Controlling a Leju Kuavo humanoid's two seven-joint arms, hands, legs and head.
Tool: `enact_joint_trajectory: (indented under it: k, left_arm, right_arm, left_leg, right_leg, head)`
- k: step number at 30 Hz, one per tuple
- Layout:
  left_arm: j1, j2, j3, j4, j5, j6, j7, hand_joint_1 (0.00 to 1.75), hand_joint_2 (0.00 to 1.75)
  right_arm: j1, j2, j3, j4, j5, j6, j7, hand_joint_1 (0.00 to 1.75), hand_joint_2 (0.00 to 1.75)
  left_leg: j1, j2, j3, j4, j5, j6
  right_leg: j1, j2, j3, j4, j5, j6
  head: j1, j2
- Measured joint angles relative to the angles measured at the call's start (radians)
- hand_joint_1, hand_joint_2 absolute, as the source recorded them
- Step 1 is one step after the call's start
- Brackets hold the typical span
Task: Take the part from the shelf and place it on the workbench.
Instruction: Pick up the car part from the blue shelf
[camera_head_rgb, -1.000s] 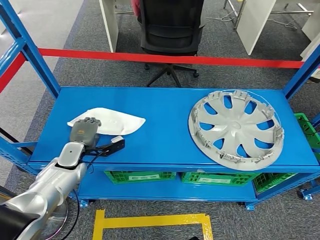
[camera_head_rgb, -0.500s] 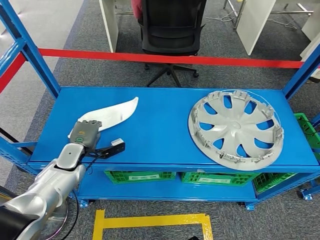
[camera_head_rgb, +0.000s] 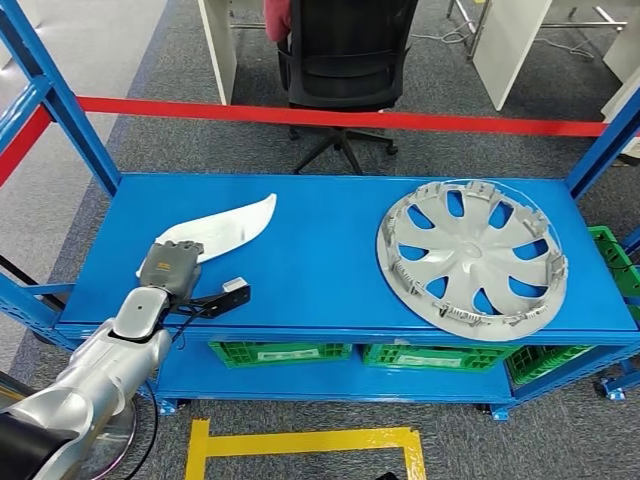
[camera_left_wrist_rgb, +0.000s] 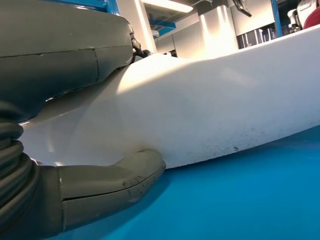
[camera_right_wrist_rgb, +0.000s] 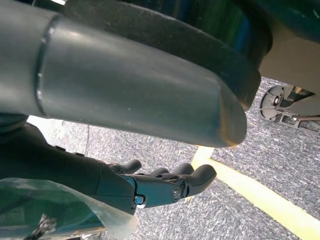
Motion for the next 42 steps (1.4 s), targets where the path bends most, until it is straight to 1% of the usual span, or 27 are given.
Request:
enact_joint_trajectory:
  k: [6, 10, 12, 14, 16, 18, 19, 20, 23, 24, 26, 30, 34, 38, 40, 42]
  left_arm:
    - [0.022, 0.000, 0.026, 0.000, 0.038, 0.076, -0.080, 1.75, 1.75]
    - [0.040, -0.003, 0.064, 0.000, 0.094, 0.121, -0.142, 1.75, 1.75]
    - [0.053, -0.005, 0.091, -0.010, 0.115, 0.152, -0.209, 1.75, 1.75]
    - [0.081, -0.011, 0.130, -0.057, 0.097, 0.188, -0.321, 1.75, 1.75]
    - [0.120, -0.037, 0.208, -0.150, 0.047, 0.205, -0.472, 1.75, 1.75]
    - [0.146, -0.085, 0.333, -0.255, 0.015, 0.211, -0.641, 1.75, 1.75]
    - [0.152, -0.110, 0.399, -0.299, 0.012, 0.213, -0.707, 1.75, 1.75]
    - [0.153, -0.134, 0.458, -0.335, 0.013, 0.215, -0.749, 1.75, 1.75]
    - [0.153, -0.184, 0.591, -0.422, 0.053, 0.216, -0.805, 1.75, 1.75]
    - [0.154, -0.194, 0.619, -0.448, 0.087, 0.216, -0.816, 1.75, 1.75]
    - [0.156, -0.206, 0.644, -0.495, 0.173, 0.216, -0.824, 1.75, 1.75]
    - [0.167, -0.226, 0.626, -0.573, 0.326, 0.216, -0.826, 1.75, 1.75]
    - [0.203, -0.228, 0.556, -0.658, 0.529, 0.216, -0.826, 1.75, 1.75]
    - [0.273, -0.210, 0.430, -0.784, 0.840, 0.201, -0.826, 1.75, 1.75]
    - [0.323, -0.188, 0.350, -0.862, 0.986, 0.157, -0.826, 1.75, 1.75]
    - [0.384, -0.167, 0.274, -0.951, 1.077, 0.103, -0.826, 1.75, 1.75]
  right_arm:
    - [0.000, 0.000, -0.009, 0.000, 0.006, 0.000, -0.002, 0.00, 0.00]
    - [0.000, 0.000, -0.018, 0.000, 0.008, -0.003, -0.002, 0.00, 0.00]
    - [0.000, 0.000, -0.022, 0.000, 0.008, -0.004, -0.001, 0.00, 0.00]
    - [0.000, 0.001, -0.028, 0.000, 0.008, -0.005, -0.002, 0.00, 0.00]
    - [0.001, 0.002, -0.035, 0.000, 0.008, -0.008, -0.006, 0.00, 0.00]
    - [0.000, 0.002, -0.043, 0.000, 0.009, -0.012, -0.010, 0.00, 0.00]
    - [0.000, 0.002, -0.046, 0.000, 0.009, -0.013, -0.011, 0.00, 0.00]
    - [0.001, 0.002, -0.049, 0.000, 0.010, -0.014, -0.011, 0.00, 0.00]
    - [0.002, 0.004, -0.057, 0.000, 0.010, -0.014, -0.011, 0.00, 0.00]
    - [0.002, 0.004, -0.061, 0.000, 0.011, -0.014, -0.011, 0.00, 0.00]
    - [0.003, 0.005, -0.065, 0.000, 0.012, -0.014, -0.009, 0.00, 0.00]
    - [0.002, 0.011, -0.074, 0.000, 0.014, -0.016, -0.011, 0.00, 0.00]
    - [0.003, 0.016, -0.087, 0.000, 0.016, -0.022, -0.019, 0.00, 0.00]
    - [0.003, 0.018, -0.104, 0.000, 0.017, -0.031, -0.019, 0.00, 0.00]
    - [0.004, 0.021, -0.116, 0.000, 0.015, -0.034, -0.016, 0.00, 0.00]
    - [0.006, 0.025, -0.128, 0.000, 0.013, -0.038, -0.015, 0.00, 0.00]
  left_leg:
    - [0.000, 0.000, 0.000, 0.000, 0.000, 0.000]
    - [0.000, 0.000, 0.000, 0.000, 0.000, 0.000]
    - [0.000, 0.000, 0.000, 0.000, 0.000, 0.000]
    - [0.000, 0.000, 0.000, 0.000, 0.000, 0.000]
    - [0.000, 0.000, -0.001, 0.000, 0.000, 0.000]
    - [0.000, 0.000, -0.002, 0.000, 0.000, 0.000]
    - [-0.001, 0.001, -0.002, 0.000, 0.000, 0.000]
    - [-0.001, 0.001, -0.002, 0.000, 0.000, 0.000]
    - [-0.002, 0.003, -0.001, 0.000, -0.001, 0.001]
    - [-0.001, 0.003, -0.001, 0.000, -0.001, 0.001]
    - [-0.001, 0.002, -0.002, 0.000, 0.000, 0.001]
    - [0.000, 0.000, -0.002, 0.000, 0.001, 0.001]
    - [0.000, 0.000, -0.002, 0.000, 0.001, 0.001]
    - [0.000, 0.000, -0.003, 0.000, 0.001, 0.001]
    - [-0.001, 0.000, -0.003, 0.000, 0.001, 0.001]
    - [-0.001, 0.000, -0.003, 0.000, 0.000, 0.001]
  right_leg:
    - [0.000, 0.000, 0.000, 0.000, 0.000, 0.000]
    - [0.000, 0.000, 0.000, 0.000, 0.000, 0.000]
    - [0.000, 0.000, -0.001, 0.000, 0.000, 0.000]
    - [0.000, 0.000, -0.001, 0.000, 0.000, 0.000]
    - [0.000, -0.001, -0.002, 0.000, 0.000, 0.000]
    - [0.000, 0.000, -0.002, 0.000, 0.000, 0.000]
    - [-0.001, 0.002, -0.002, 0.000, 0.000, 0.000]
    - [-0.001, 0.003, -0.002, 0.000, 0.001, 0.001]
    - [-0.001, 0.005, -0.003, 0.000, 0.001, 0.001]
    - [-0.001, 0.005, -0.004, 0.000, 0.001, 0.001]
    - [-0.001, 0.002, -0.004, 0.000, 0.001, 0.001]
    - [0.000, 0.000, -0.003, 0.001, 0.001, 0.001]
    - [0.000, 0.000, -0.003, 0.000, 0.001, 0.001]
    - [0.000, 0.000, -0.003, 0.000, 0.001, 0.001]
    - [0.000, 0.000, -0.003, 0.000, 0.000, 0.001]
    - [0.000, 0.000, -0.004, 0.000, 0.000, 0.001]
  head:
    - [0.000, 0.000]
    - [0.000, 0.000]
    - [0.000, 0.000]
    - [0.000, 0.000]
    - [0.000, 0.000]
    - [0.000, 0.000]
    - [0.000, 0.000]
    - [0.000, 0.000]
    - [0.000, 0.000]
    - [0.000, 0.000]
    - [0.000, 0.000]
    - [0.000, 0.000]
    - [0.000, 0.000]
    - [0.000, 0.000]
    - [0.000, 0.000]
    - [0.000, 0.000]
